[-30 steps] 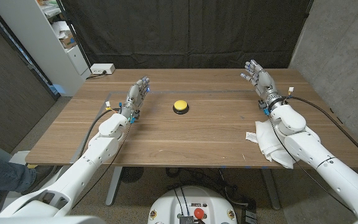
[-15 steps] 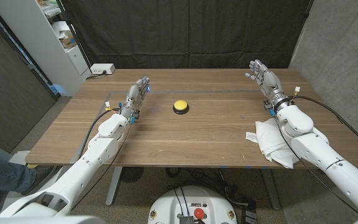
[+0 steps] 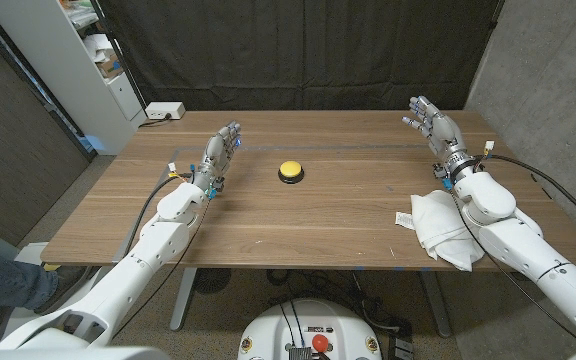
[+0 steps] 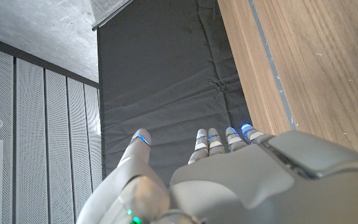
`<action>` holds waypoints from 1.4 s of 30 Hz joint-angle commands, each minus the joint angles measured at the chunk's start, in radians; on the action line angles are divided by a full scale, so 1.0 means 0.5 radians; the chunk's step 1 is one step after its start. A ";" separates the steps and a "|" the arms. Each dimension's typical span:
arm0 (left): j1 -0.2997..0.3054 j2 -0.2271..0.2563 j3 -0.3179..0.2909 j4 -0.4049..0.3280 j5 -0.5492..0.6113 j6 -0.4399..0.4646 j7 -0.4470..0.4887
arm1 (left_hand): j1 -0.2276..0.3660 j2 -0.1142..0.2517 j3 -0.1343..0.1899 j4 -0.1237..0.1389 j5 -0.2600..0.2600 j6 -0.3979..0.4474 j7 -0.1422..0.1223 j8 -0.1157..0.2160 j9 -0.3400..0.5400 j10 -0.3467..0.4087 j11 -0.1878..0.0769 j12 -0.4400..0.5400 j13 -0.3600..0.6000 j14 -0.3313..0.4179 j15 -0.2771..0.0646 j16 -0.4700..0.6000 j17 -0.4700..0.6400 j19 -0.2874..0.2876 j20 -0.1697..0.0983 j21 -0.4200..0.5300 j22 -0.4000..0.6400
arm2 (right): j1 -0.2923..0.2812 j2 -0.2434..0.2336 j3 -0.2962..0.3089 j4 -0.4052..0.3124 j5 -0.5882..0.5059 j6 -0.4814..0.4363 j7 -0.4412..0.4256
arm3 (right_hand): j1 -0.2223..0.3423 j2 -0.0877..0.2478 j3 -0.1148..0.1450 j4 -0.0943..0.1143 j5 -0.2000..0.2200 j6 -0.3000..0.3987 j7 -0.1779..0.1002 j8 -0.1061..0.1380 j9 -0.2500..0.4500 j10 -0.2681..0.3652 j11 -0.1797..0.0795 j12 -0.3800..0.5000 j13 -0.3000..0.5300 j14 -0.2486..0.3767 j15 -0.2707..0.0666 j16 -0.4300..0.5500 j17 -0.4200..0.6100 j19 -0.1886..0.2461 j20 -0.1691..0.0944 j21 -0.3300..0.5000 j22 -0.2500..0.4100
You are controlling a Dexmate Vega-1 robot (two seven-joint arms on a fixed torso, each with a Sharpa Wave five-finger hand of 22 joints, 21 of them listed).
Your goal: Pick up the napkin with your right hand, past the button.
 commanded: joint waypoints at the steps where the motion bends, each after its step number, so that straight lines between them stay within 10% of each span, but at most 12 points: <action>1: 0.011 0.016 0.001 -0.027 0.002 0.014 0.009 | 0.023 -0.007 0.004 -0.012 -0.009 0.020 0.002 -0.011 0.008 0.013 0.005 -0.003 0.001 -0.015 0.007 -0.005 0.011 -0.015 0.007 -0.005 0.009 | -0.075 -0.037 0.056 -0.036 -0.035 0.046 -0.022 | 0.016 0.014 0.000 -0.002 -0.006 -0.002 -0.001 -0.003 0.002 0.024 0.008 -0.009 0.002 -0.004 0.013 0.008 0.004 0.013 0.001 -0.009 0.006; 42: -0.030 0.005 0.009 0.019 0.006 0.017 -0.003 | 0.032 0.001 -0.009 -0.018 -0.012 0.064 0.017 -0.029 0.009 0.043 0.019 -0.024 -0.002 -0.007 0.005 -0.004 0.011 -0.008 -0.003 -0.009 0.010 | -0.233 -0.102 0.162 -0.088 -0.144 0.124 -0.044 | 0.035 0.036 -0.015 -0.019 -0.014 -0.004 -0.014 -0.010 -0.002 0.044 0.002 -0.059 -0.028 0.002 0.006 0.009 -0.025 0.027 0.006 -0.049 0.006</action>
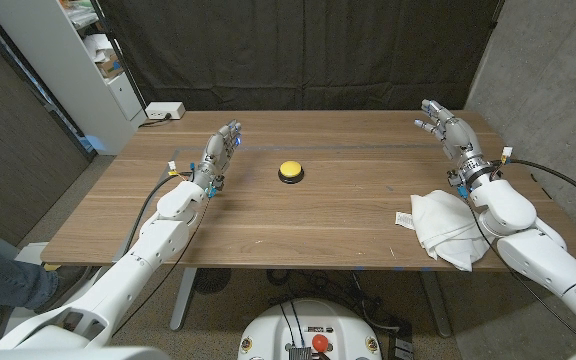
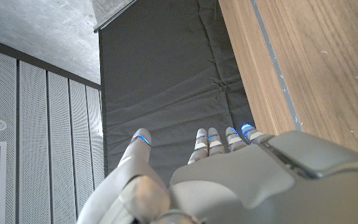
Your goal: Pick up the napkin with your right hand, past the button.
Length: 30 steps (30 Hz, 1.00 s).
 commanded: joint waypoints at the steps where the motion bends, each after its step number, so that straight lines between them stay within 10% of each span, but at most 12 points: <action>1: 0.002 0.004 -0.006 -0.004 0.000 0.008 0.001 | 0.025 -0.007 -0.001 -0.010 -0.012 0.005 0.001 0.000 0.009 0.008 0.007 -0.002 -0.002 -0.007 0.006 -0.004 0.011 -0.008 -0.002 -0.001 0.010 | -0.045 -0.015 0.023 -0.019 -0.052 0.029 -0.014 | 0.016 0.017 0.001 -0.003 -0.007 -0.015 -0.004 -0.010 0.007 0.016 0.000 -0.014 0.000 0.001 0.006 0.008 0.002 0.009 0.002 -0.008 0.006; 30: -0.098 -0.030 0.014 0.114 0.005 -0.012 -0.082 | 0.029 -0.001 -0.009 -0.012 -0.013 0.040 0.009 -0.005 0.011 0.013 0.007 -0.019 -0.003 -0.006 0.007 -0.005 0.011 -0.012 0.002 -0.005 0.010 | -0.222 -0.024 0.150 -0.059 -0.076 0.067 -0.066 | 0.014 0.024 -0.016 -0.008 -0.013 -0.010 0.002 -0.009 0.006 0.030 0.001 -0.044 -0.011 -0.001 0.006 0.009 -0.012 0.018 0.000 -0.033 0.007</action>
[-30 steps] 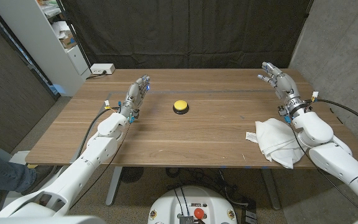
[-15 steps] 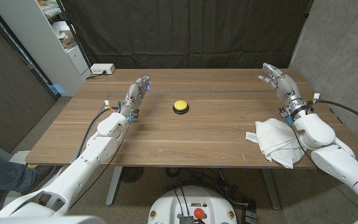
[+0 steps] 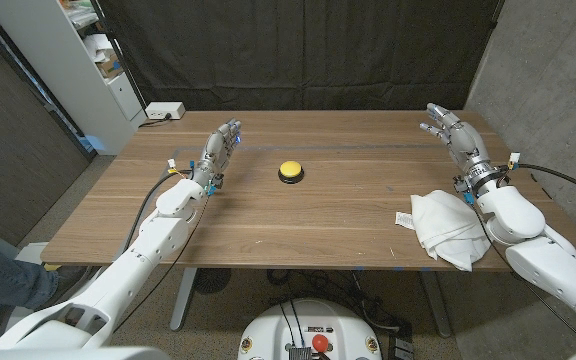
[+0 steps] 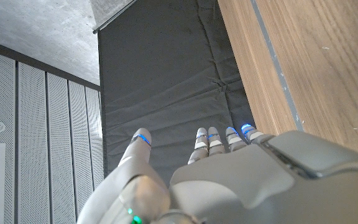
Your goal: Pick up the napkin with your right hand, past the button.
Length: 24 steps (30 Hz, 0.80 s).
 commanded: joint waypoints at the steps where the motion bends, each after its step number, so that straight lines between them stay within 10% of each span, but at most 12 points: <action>1: -0.053 -0.020 0.014 0.063 0.005 -0.011 -0.043 | 0.030 -0.001 -0.003 -0.006 0.002 0.015 0.008 -0.005 0.011 0.012 0.006 -0.007 0.007 -0.006 0.007 -0.005 0.011 -0.012 0.002 -0.006 0.010 | -0.073 0.004 0.055 0.000 -0.015 0.034 -0.019 | 0.008 0.017 -0.010 -0.002 -0.005 -0.002 -0.006 -0.009 0.006 0.010 0.002 -0.009 -0.001 0.000 0.006 0.009 0.004 0.019 0.000 -0.010 0.007; 24: -0.066 -0.043 0.006 0.099 -0.015 -0.036 -0.089 | 0.032 0.003 -0.009 -0.007 0.001 0.017 0.004 -0.016 0.012 0.013 0.003 -0.019 0.008 -0.007 0.007 -0.007 0.011 -0.015 0.003 -0.008 0.010 | -0.216 -0.010 0.172 -0.046 -0.099 0.093 -0.042 | 0.015 0.027 -0.017 -0.009 -0.006 -0.005 -0.009 -0.011 0.005 0.011 -0.003 -0.034 -0.006 -0.005 0.000 0.007 -0.007 0.024 -0.002 -0.029 0.007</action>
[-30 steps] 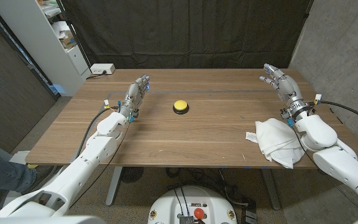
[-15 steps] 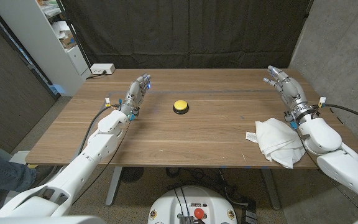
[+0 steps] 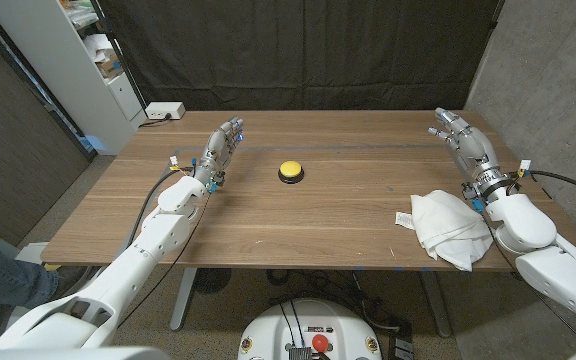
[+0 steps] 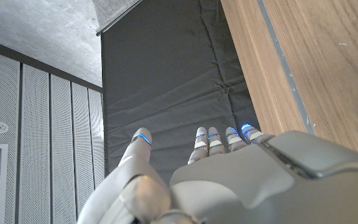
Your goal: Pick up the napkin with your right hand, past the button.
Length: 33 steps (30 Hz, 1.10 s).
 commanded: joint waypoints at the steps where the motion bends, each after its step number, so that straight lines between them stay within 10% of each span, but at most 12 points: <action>1: -0.023 -0.027 -0.004 0.049 -0.027 -0.027 -0.053 | 0.025 -0.005 -0.004 -0.002 0.001 0.018 0.005 -0.003 0.003 0.016 0.007 -0.002 0.002 -0.007 0.007 -0.007 0.011 -0.015 0.003 0.000 0.010 | -0.095 -0.005 0.077 -0.035 -0.053 0.040 -0.020 | 0.004 0.017 -0.009 -0.001 -0.006 -0.006 -0.010 -0.011 0.005 0.009 -0.005 0.000 0.004 -0.006 0.000 0.007 0.004 0.024 -0.002 -0.015 0.007; 33: -0.025 -0.061 0.019 0.014 -0.015 -0.016 -0.058 | 0.030 0.002 -0.012 -0.003 0.001 0.023 0.000 -0.015 0.004 0.025 0.002 -0.018 0.003 -0.004 0.007 -0.007 0.012 -0.017 0.005 -0.001 0.010 | -0.269 0.026 0.238 -0.039 -0.193 0.126 0.002 | 0.005 0.025 -0.025 -0.006 -0.007 0.002 -0.021 -0.009 0.004 0.032 -0.014 -0.025 0.001 0.001 -0.003 0.010 -0.009 0.038 -0.005 -0.039 0.007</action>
